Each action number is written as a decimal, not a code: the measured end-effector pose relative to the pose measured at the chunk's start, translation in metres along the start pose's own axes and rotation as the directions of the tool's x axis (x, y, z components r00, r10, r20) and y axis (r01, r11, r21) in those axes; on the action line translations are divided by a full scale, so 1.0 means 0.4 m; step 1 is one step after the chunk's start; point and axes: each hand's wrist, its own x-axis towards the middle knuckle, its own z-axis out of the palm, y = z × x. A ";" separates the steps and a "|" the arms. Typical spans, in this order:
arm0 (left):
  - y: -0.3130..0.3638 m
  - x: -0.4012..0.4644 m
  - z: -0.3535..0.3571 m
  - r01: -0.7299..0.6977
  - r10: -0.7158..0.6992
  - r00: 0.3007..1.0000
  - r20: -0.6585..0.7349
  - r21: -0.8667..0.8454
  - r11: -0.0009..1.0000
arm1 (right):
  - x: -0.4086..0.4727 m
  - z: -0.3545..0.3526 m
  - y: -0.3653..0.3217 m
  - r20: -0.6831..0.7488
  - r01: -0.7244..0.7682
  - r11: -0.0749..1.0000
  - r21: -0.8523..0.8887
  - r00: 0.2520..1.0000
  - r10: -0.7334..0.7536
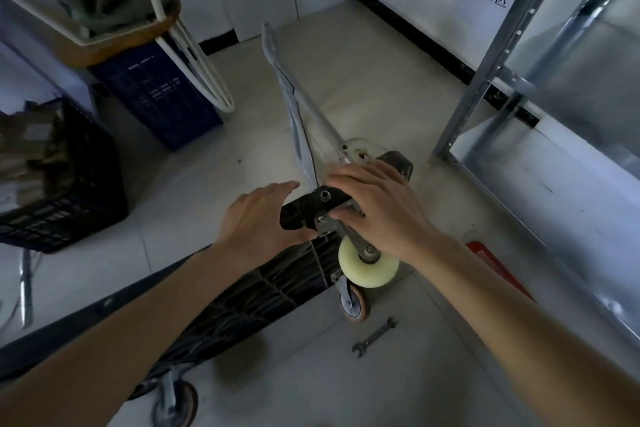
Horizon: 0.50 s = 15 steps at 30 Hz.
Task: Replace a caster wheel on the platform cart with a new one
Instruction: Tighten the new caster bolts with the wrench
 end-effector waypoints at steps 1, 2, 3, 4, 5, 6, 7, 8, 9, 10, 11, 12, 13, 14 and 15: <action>0.003 0.000 -0.002 0.004 -0.004 1.000 0.012 0.006 1.000 | 0.003 0.004 0.004 0.017 -0.005 1.000 -0.004 1.000 0.005; 0.005 0.002 -0.002 0.008 -0.009 1.000 0.024 0.011 1.000 | 0.007 0.008 0.008 0.029 -0.012 1.000 -0.006 0.999 0.013; 0.006 0.003 -0.003 0.014 -0.015 0.999 0.036 0.016 1.000 | 0.010 0.012 0.011 0.035 -0.021 1.000 -0.006 0.999 0.021; 0.007 0.005 -0.003 0.023 -0.023 0.999 0.049 0.017 1.000 | 0.015 0.016 0.012 0.035 -0.027 1.000 -0.004 0.999 0.028; 0.007 0.008 -0.003 0.031 -0.031 0.998 0.061 0.015 0.999 | 0.020 0.020 0.012 0.035 -0.031 1.000 -0.003 0.999 0.031; 0.009 0.011 -0.003 0.038 -0.039 0.997 0.072 0.012 0.999 | 0.026 0.024 0.010 0.034 -0.031 1.000 -0.001 0.999 0.031; 0.010 0.015 -0.002 0.045 -0.045 0.995 0.083 0.009 0.999 | 0.032 0.029 0.008 0.030 -0.025 1.000 0.000 0.999 0.025; 0.013 0.018 -0.001 0.050 -0.050 0.994 0.093 0.005 0.999 | 0.038 0.034 0.007 0.022 -0.018 1.000 -0.002 1.000 0.018; 0.016 0.022 -0.001 0.054 -0.054 0.993 0.103 -0.002 0.999 | 0.044 0.036 0.006 0.012 -0.016 1.000 -0.006 1.000 0.016; 0.018 0.026 -0.002 0.057 -0.056 0.993 0.109 -0.008 0.998 | 0.051 0.039 0.008 0.003 -0.020 1.000 -0.006 1.000 0.020; 0.019 0.030 -0.002 0.060 -0.059 0.992 0.115 -0.012 0.998 | 0.057 0.041 0.011 -0.003 -0.027 1.000 0.003 1.000 0.027; 0.021 0.032 -0.003 0.064 -0.062 0.990 0.124 -0.011 0.998 | 0.062 0.042 0.014 -0.005 -0.035 0.999 0.020 0.999 0.035; 0.022 0.031 -0.004 0.066 -0.064 0.989 0.135 -0.009 0.998 | 0.065 0.042 0.018 -0.004 -0.041 0.998 0.040 0.999 0.041; 0.023 0.029 -0.006 0.068 -0.067 0.987 0.143 -0.006 0.998 | 0.066 0.044 0.020 -0.001 -0.044 0.997 0.060 0.999 0.044; 0.024 0.027 -0.008 0.070 -0.068 0.986 0.152 -0.005 0.998 | 0.064 0.044 0.021 0.002 -0.045 0.996 0.073 0.999 0.045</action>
